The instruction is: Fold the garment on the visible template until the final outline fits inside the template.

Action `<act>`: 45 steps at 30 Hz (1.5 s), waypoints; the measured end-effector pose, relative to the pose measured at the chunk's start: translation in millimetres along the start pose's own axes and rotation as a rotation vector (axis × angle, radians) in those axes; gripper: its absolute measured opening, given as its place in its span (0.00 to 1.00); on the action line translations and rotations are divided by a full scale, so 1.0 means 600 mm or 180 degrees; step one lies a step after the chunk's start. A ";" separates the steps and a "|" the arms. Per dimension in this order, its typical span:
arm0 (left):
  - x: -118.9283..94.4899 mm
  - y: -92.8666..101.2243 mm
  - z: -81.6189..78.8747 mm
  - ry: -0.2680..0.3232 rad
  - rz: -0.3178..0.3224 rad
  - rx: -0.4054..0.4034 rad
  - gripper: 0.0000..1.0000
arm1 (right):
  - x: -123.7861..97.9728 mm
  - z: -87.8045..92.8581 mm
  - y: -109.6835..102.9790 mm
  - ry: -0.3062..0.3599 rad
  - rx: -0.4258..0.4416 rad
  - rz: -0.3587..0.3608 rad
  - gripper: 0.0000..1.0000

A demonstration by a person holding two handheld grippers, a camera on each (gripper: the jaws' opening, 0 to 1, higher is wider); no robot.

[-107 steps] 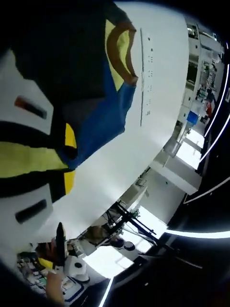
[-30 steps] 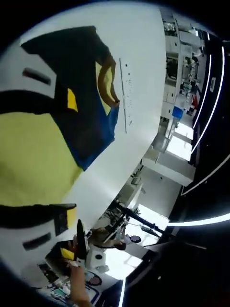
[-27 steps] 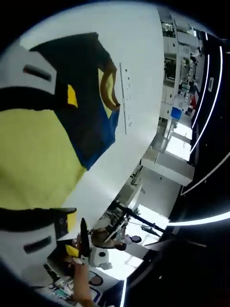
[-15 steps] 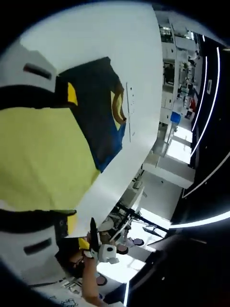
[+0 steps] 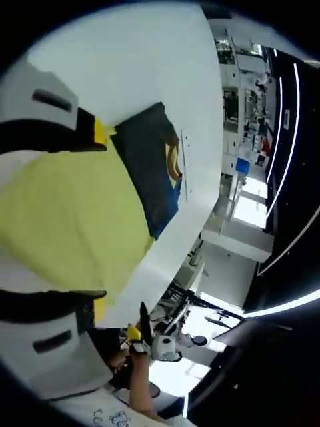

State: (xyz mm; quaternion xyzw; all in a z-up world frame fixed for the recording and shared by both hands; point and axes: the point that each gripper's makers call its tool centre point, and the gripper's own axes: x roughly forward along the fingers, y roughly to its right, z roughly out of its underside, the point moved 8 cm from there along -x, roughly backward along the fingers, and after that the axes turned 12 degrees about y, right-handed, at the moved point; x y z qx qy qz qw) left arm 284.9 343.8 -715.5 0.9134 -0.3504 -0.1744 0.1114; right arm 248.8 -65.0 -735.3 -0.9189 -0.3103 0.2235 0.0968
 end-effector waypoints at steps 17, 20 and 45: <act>-0.129 -0.019 0.121 -0.0653 -0.0177 -0.0063 0.50 | 0.004 0.063 -0.003 -0.0419 0.0033 0.0035 0.68; -0.138 -0.014 0.138 -0.0664 -0.0217 -0.0194 0.46 | 0.002 0.066 -0.002 -0.0465 0.0054 0.0054 0.62; -0.151 -0.018 0.149 -0.0203 -0.0117 -0.0857 0.11 | -0.003 0.087 -0.009 -0.0623 0.0166 0.0033 0.52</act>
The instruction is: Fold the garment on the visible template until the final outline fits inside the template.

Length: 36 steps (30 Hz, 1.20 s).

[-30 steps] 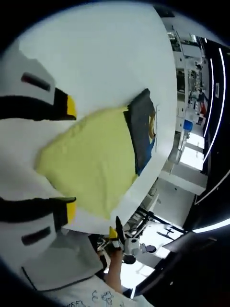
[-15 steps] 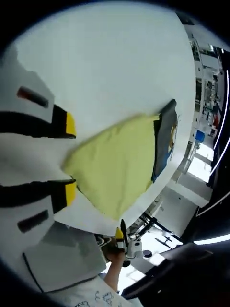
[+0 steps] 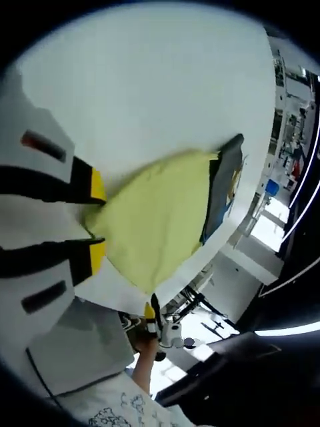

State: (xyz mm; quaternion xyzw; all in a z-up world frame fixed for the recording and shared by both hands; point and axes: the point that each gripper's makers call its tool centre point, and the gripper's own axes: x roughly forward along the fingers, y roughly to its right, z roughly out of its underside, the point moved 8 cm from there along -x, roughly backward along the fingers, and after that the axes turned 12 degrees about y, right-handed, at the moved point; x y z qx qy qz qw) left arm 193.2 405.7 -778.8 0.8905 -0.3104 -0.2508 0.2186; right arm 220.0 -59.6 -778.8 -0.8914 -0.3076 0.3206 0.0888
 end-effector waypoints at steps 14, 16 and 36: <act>0.003 -0.002 0.019 -0.0118 -0.0039 -0.0047 0.06 | 0.011 0.003 0.002 -0.0012 0.0135 -0.0012 0.35; 0.000 -0.004 0.023 -0.0125 -0.0063 -0.0060 0.05 | 0.014 0.006 0.005 -0.0036 0.0242 -0.0027 0.26; -0.010 0.003 0.023 -0.0175 -0.0244 -0.0024 0.00 | 0.015 0.010 0.022 0.0050 0.1366 -0.0038 0.00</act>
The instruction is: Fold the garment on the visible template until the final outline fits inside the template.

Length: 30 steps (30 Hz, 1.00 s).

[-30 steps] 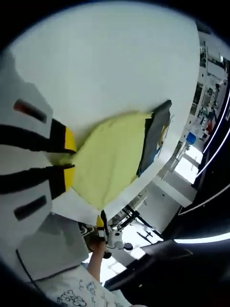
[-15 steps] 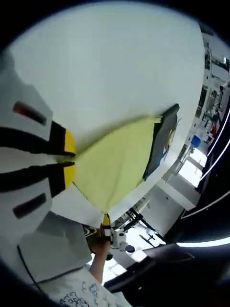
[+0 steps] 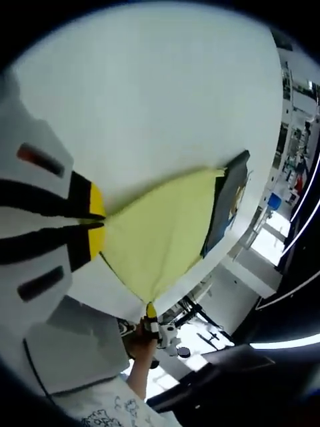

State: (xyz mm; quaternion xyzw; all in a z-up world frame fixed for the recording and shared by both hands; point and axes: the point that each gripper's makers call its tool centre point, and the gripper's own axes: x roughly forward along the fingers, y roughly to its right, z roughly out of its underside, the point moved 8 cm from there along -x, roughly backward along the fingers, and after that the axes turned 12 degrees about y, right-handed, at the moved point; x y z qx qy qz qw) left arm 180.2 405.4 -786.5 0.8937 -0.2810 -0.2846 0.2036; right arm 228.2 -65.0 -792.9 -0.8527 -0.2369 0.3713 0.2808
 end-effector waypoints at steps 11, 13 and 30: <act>-0.051 0.029 0.009 0.0043 -0.0013 -0.0218 0.00 | -0.057 0.013 -0.038 -0.0147 -0.0087 -0.0225 0.00; -0.065 0.039 0.012 0.0067 -0.0021 -0.0260 0.00 | -0.071 0.020 -0.045 -0.0158 -0.0059 -0.0264 0.00; -0.129 0.120 -0.018 0.0231 -0.0043 -0.0384 0.00 | -0.148 0.024 -0.080 0.0037 0.0202 -0.0446 0.00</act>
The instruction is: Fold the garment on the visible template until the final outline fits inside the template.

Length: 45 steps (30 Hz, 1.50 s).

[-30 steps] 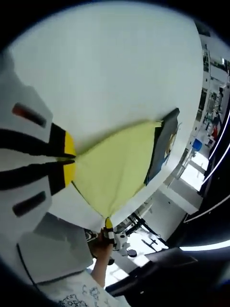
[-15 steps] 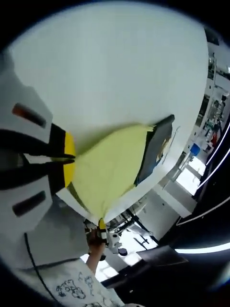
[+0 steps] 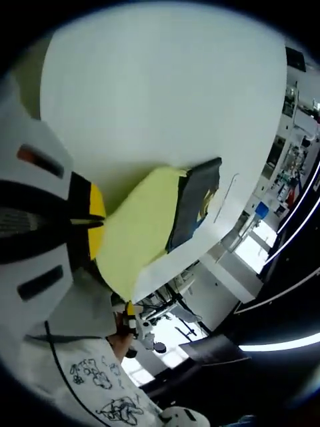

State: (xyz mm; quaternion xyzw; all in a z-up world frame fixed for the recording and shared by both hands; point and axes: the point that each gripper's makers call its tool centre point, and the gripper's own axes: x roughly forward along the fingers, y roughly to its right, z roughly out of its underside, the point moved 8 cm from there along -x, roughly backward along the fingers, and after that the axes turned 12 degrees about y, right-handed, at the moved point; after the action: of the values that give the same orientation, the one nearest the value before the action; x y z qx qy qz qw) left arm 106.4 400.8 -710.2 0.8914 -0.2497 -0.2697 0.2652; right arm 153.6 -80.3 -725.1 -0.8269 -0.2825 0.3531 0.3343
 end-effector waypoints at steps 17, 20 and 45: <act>0.070 -0.024 -0.097 0.0208 0.0132 0.0181 0.00 | 0.054 -0.101 -0.015 0.0387 -0.0079 -0.0212 0.00; 0.087 -0.034 -0.121 0.0310 0.0129 0.0168 0.00 | 0.065 -0.127 -0.017 0.0499 -0.0046 -0.0271 0.00; 0.301 -0.140 -0.302 0.0813 0.0010 -0.0065 0.00 | 0.268 -0.348 0.000 0.1287 -0.0117 -0.0291 0.00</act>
State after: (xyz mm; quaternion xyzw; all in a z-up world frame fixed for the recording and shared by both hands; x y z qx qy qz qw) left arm 374.9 417.5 -694.7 0.9153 -0.2125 -0.1562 0.3043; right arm 409.9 -40.8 -678.8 -0.8732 -0.2532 0.1592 0.3847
